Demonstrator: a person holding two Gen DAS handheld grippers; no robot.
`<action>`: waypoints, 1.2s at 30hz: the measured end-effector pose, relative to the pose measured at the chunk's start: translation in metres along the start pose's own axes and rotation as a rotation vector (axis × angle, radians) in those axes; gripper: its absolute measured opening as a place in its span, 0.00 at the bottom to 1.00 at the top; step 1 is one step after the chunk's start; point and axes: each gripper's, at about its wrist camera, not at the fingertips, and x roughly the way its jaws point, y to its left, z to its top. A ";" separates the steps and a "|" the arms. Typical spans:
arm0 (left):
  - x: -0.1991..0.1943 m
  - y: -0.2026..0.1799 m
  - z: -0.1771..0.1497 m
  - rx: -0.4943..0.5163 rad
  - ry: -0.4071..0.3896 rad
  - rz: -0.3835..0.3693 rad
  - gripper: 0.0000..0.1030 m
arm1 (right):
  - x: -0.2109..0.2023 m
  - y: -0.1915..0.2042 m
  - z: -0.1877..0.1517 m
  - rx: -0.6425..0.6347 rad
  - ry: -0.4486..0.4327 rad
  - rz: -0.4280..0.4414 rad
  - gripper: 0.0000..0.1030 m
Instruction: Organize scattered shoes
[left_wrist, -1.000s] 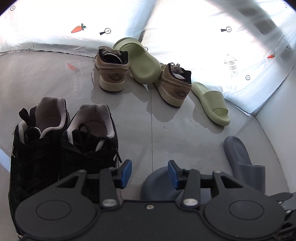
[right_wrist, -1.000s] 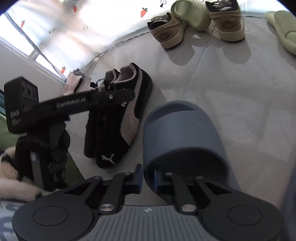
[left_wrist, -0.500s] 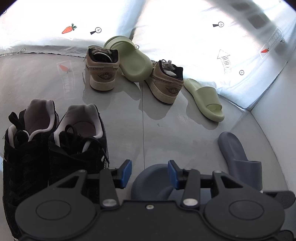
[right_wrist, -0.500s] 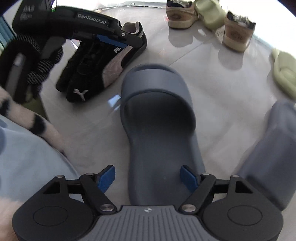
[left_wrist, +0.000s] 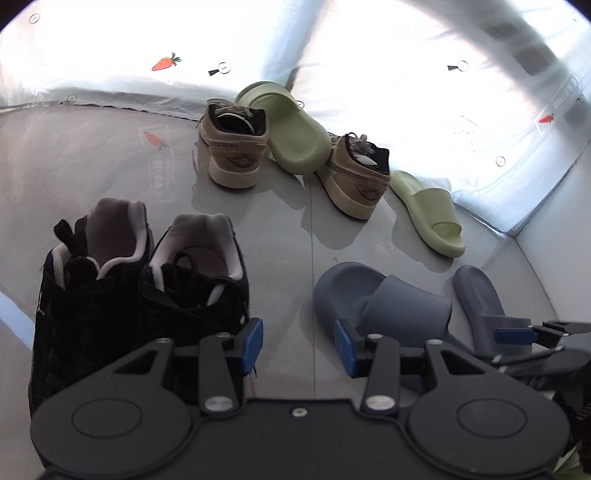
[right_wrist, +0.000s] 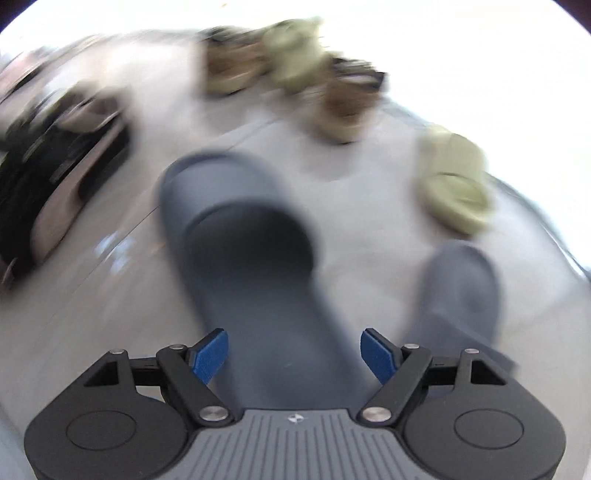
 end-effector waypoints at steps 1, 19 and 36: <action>0.001 0.000 0.001 -0.006 0.004 -0.001 0.43 | -0.003 -0.008 0.001 0.101 -0.026 0.083 0.78; -0.006 0.007 -0.002 -0.024 -0.016 -0.001 0.43 | 0.062 -0.016 -0.008 0.631 0.086 0.692 0.13; 0.006 0.000 -0.008 0.004 0.038 -0.021 0.43 | -0.036 -0.016 -0.068 0.197 0.133 0.490 0.61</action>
